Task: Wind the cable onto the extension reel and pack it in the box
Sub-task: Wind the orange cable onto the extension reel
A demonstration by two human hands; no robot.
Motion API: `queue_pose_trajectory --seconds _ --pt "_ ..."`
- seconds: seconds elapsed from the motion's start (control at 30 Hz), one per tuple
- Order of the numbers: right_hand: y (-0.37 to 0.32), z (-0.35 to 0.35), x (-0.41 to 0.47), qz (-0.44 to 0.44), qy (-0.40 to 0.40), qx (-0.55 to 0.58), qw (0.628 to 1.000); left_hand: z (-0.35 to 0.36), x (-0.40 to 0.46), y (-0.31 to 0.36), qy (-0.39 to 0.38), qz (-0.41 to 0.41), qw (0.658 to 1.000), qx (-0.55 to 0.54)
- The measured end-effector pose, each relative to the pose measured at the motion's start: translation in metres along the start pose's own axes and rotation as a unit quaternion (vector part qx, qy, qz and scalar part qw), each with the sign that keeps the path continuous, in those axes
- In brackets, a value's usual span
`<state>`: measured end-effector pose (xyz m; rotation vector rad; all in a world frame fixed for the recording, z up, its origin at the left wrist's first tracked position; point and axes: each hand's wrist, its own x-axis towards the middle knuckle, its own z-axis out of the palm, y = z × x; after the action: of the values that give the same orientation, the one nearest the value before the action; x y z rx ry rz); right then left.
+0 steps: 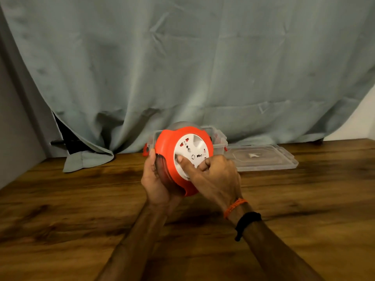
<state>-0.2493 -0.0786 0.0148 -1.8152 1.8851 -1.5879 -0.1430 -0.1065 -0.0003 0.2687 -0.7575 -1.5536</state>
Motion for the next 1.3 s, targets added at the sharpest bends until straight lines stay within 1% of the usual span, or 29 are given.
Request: queue_pose_trajectory --seconds 0.13,0.23,0.4,0.5,0.57,0.67,0.77,0.87,1.0,1.1,1.17,1.23,1.3 --pt "0.008 -0.01 0.01 -0.069 -0.003 -0.048 0.996 -0.001 0.002 0.006 -0.016 -0.003 1.0 -0.004" --pt "0.015 -0.021 0.019 -0.13 -0.009 -0.063 0.99 -0.003 0.001 0.005 -0.012 -0.011 1.0 0.004" --pt "0.019 -0.036 0.024 -0.225 -0.057 -0.115 0.966 -0.005 0.001 0.004 -0.024 -0.031 0.999 0.005" --pt "0.022 -0.036 0.024 -0.237 -0.071 -0.161 0.955 -0.005 0.001 0.003 -0.03 -0.035 0.999 0.005" --pt "0.024 -0.034 0.024 -0.245 -0.067 -0.185 0.949 -0.005 0.0 0.003 -0.033 -0.037 0.999 0.003" --pt "0.028 -0.032 0.024 -0.257 -0.053 -0.197 0.944 -0.003 -0.001 0.004 -0.044 -0.048 0.998 0.006" --pt "0.028 -0.032 0.024 -0.26 -0.048 -0.199 0.944 -0.006 0.0 0.003 -0.036 -0.044 0.998 0.015" --pt "0.027 -0.031 0.023 -0.274 -0.027 -0.208 0.939 -0.007 0.0 0.003 -0.031 -0.04 0.999 0.014" --pt "0.026 -0.029 0.019 -0.237 -0.028 -0.208 0.949 -0.005 -0.001 0.002 -0.026 -0.025 0.999 0.012" --pt "0.023 -0.02 0.011 -0.172 0.014 -0.199 0.965 -0.005 0.001 0.001 -0.012 -0.006 1.0 0.012" --pt "0.017 -0.011 0.006 -0.124 0.039 -0.168 0.977 -0.005 0.002 0.0 -0.009 0.0 1.0 0.012" --pt "0.009 -0.006 0.004 -0.057 0.034 -0.111 0.992 -0.003 0.001 -0.002 0.0 0.006 1.0 0.012" --pt "0.003 -0.002 0.002 0.005 0.024 -0.059 0.998 -0.003 0.002 -0.004 0.009 0.019 0.999 0.025"
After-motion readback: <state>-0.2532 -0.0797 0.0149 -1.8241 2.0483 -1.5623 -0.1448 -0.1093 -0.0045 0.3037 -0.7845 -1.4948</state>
